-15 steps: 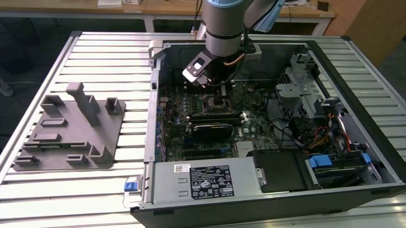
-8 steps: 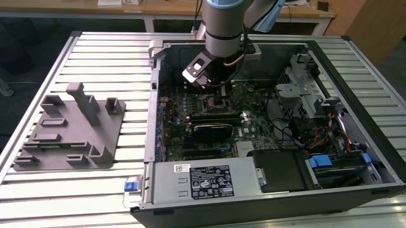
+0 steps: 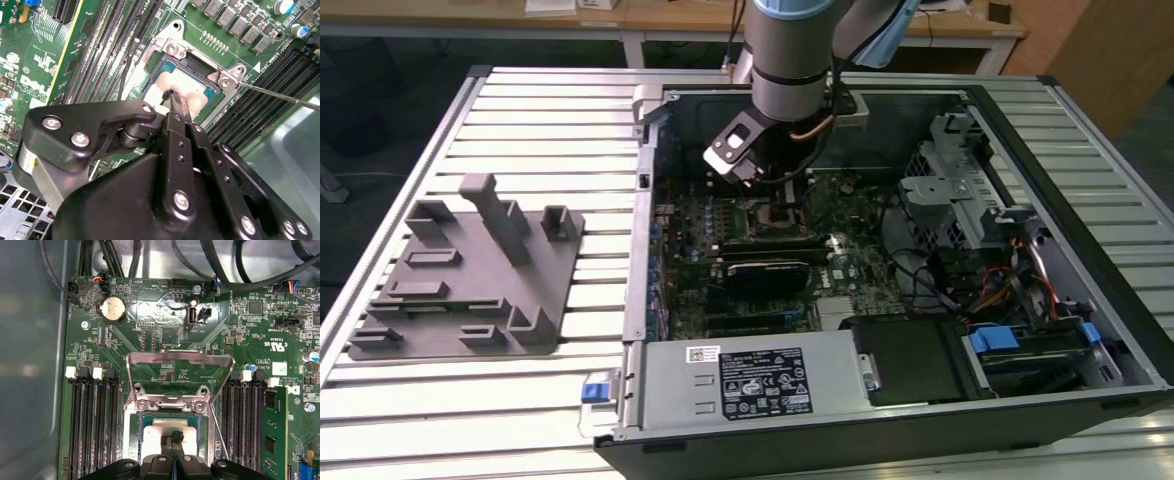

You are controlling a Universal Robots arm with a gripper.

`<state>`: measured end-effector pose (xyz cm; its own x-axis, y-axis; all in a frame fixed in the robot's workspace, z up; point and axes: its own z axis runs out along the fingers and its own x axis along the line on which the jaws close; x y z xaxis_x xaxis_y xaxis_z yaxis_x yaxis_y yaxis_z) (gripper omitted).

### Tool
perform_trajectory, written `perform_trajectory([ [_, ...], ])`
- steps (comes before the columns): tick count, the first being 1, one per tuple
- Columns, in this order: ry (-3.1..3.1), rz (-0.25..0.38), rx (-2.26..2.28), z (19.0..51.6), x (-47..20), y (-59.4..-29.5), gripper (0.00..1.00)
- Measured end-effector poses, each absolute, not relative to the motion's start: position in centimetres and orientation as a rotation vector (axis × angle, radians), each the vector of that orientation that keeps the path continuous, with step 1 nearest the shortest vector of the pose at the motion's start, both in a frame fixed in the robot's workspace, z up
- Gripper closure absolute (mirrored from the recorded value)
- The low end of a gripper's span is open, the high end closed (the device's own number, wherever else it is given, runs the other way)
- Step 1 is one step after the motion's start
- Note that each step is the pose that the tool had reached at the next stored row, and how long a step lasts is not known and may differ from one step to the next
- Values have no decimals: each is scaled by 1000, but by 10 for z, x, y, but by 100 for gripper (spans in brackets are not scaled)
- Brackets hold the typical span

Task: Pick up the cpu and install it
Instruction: 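Place the cpu into insertion slot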

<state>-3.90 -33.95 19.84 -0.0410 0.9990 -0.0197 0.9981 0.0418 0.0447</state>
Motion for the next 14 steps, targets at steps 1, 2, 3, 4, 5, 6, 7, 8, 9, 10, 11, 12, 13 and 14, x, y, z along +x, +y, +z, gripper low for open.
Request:
perform_trajectory([
  [1,2234,29,2144,198,-39,-339,89],
  [2,2234,29,2144,198,-39,-339,89],
  [3,2234,30,2144,198,-39,-339,89],
  [4,2234,30,2144,198,-39,-339,89],
  [5,2234,30,2144,198,-39,-339,89],
  [6,2234,30,2144,198,-39,-339,89],
  [7,2234,30,2144,198,-39,-339,89],
  [8,2234,30,2144,198,-39,-339,89],
  [9,2234,30,2144,198,-39,-339,89],
  [10,2234,30,2144,198,-39,-339,89],
  [11,2234,30,2144,198,-39,-339,89],
  [12,2234,30,2144,198,-39,-339,89],
  [13,2234,30,2144,198,-39,-339,89],
  [14,2234,31,2144,198,-39,-339,89],
])
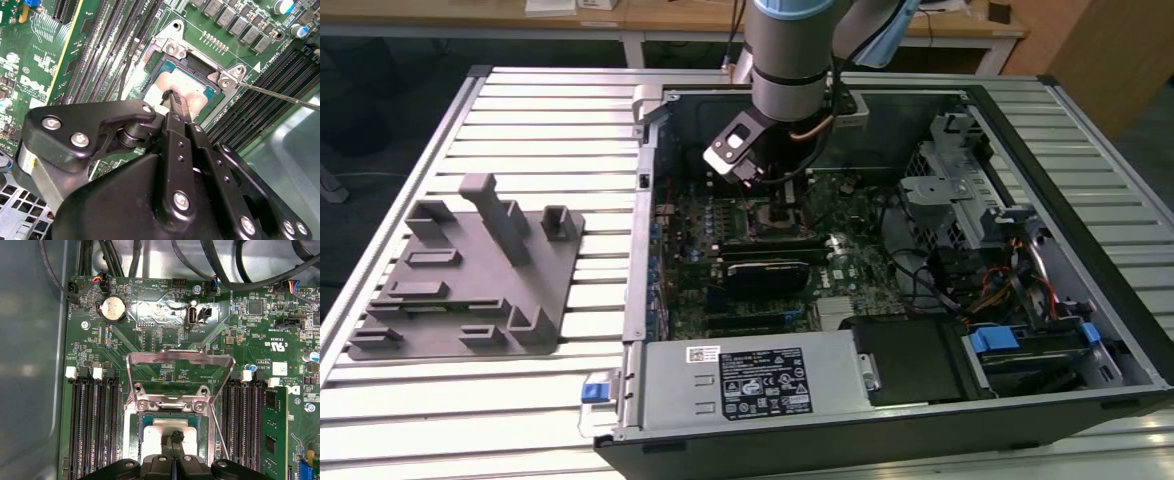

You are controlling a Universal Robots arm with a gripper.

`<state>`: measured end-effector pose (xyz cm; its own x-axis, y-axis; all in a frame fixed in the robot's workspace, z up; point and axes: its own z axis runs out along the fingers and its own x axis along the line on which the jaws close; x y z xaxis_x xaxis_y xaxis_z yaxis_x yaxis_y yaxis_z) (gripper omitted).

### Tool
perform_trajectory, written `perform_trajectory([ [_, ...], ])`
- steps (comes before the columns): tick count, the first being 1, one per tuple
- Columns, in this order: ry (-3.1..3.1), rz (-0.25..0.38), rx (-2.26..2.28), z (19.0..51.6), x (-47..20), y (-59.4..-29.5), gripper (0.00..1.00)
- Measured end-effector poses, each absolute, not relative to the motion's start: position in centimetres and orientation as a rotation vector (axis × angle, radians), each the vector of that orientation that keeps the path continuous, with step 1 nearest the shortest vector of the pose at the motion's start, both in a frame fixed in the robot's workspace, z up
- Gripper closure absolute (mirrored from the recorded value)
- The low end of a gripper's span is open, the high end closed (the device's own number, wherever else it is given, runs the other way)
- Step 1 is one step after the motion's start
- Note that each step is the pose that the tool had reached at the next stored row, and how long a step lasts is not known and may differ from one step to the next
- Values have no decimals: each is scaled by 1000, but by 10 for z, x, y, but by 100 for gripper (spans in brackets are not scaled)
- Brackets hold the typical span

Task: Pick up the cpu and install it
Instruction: 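Place the cpu into insertion slot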

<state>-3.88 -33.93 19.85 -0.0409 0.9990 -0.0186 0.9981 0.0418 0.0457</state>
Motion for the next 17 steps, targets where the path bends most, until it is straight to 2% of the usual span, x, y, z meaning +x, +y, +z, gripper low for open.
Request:
perform_trajectory([
  [17,2234,30,2144,225,-39,-339,89],
])
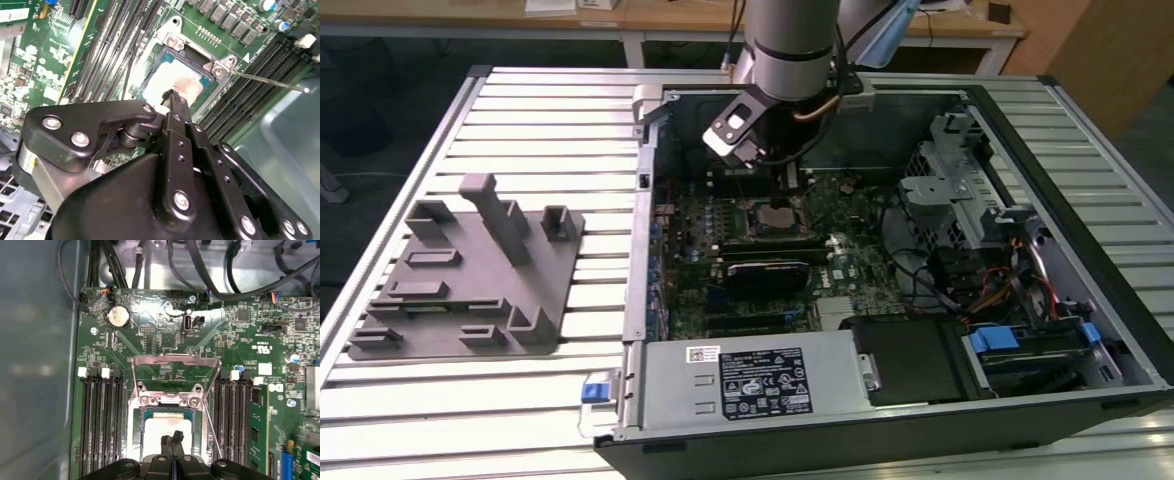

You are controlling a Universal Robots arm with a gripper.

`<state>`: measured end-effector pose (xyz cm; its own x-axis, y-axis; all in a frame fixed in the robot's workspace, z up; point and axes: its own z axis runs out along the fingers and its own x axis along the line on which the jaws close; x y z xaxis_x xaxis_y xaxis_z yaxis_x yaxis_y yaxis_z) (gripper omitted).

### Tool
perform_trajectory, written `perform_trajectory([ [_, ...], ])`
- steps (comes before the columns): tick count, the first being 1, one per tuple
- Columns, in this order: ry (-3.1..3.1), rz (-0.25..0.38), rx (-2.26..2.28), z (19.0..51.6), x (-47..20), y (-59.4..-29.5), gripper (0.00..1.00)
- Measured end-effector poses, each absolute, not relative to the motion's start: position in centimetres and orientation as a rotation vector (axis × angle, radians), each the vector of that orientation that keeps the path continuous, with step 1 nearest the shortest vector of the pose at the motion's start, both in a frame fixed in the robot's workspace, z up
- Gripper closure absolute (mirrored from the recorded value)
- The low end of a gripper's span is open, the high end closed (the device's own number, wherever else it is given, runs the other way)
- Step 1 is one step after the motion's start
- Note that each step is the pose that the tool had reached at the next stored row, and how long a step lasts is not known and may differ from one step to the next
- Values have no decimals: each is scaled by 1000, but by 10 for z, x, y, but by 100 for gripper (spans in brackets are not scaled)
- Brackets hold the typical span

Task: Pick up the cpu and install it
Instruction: 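Place the cpu into insertion slot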

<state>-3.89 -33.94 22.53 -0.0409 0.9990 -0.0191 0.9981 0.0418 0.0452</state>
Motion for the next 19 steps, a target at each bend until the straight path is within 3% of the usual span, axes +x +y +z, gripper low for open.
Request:
perform_trajectory([
  [19,2234,30,2144,271,-39,-339,89],
])
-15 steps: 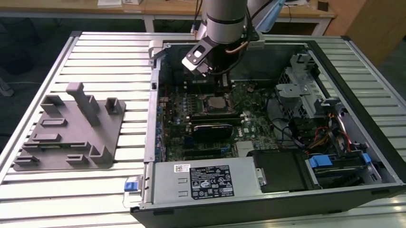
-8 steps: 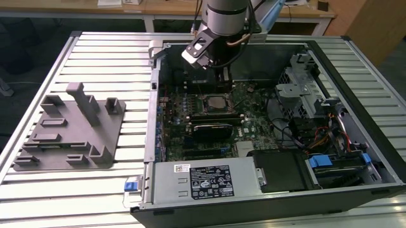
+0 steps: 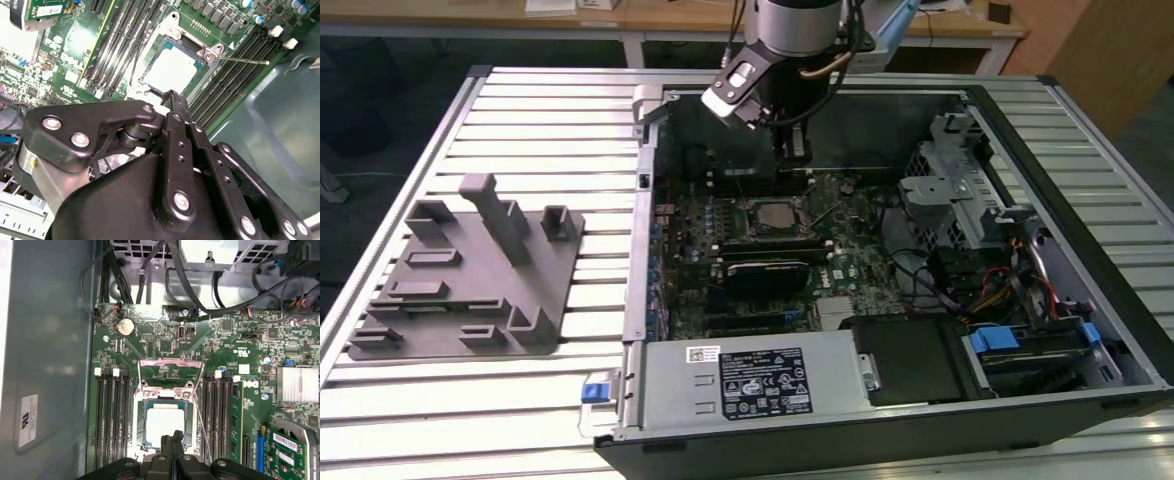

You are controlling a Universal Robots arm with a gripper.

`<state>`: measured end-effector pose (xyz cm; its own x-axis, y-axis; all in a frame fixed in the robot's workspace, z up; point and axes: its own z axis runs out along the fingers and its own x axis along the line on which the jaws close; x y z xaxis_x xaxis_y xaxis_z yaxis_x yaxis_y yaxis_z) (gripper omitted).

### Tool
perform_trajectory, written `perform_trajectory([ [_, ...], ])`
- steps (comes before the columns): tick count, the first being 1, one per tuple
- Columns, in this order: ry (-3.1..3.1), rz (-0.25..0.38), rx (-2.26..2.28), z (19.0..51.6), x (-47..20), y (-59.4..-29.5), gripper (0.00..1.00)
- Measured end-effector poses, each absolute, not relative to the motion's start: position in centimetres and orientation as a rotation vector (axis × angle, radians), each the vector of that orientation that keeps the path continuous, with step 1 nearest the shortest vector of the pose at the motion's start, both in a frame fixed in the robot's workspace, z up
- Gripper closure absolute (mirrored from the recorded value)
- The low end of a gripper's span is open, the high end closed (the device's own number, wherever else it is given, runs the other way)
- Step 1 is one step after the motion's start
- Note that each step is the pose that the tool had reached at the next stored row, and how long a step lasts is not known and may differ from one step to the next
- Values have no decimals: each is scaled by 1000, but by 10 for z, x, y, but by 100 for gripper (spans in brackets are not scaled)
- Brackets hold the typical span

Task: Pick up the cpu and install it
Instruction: 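Place the cpu into insertion slot, then close the cpu cover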

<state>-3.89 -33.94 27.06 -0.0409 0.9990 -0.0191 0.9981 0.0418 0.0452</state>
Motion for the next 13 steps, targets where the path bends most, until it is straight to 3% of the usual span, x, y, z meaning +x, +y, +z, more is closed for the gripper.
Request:
perform_trajectory([
  [13,2234,30,2144,271,-39,-339,89],
])
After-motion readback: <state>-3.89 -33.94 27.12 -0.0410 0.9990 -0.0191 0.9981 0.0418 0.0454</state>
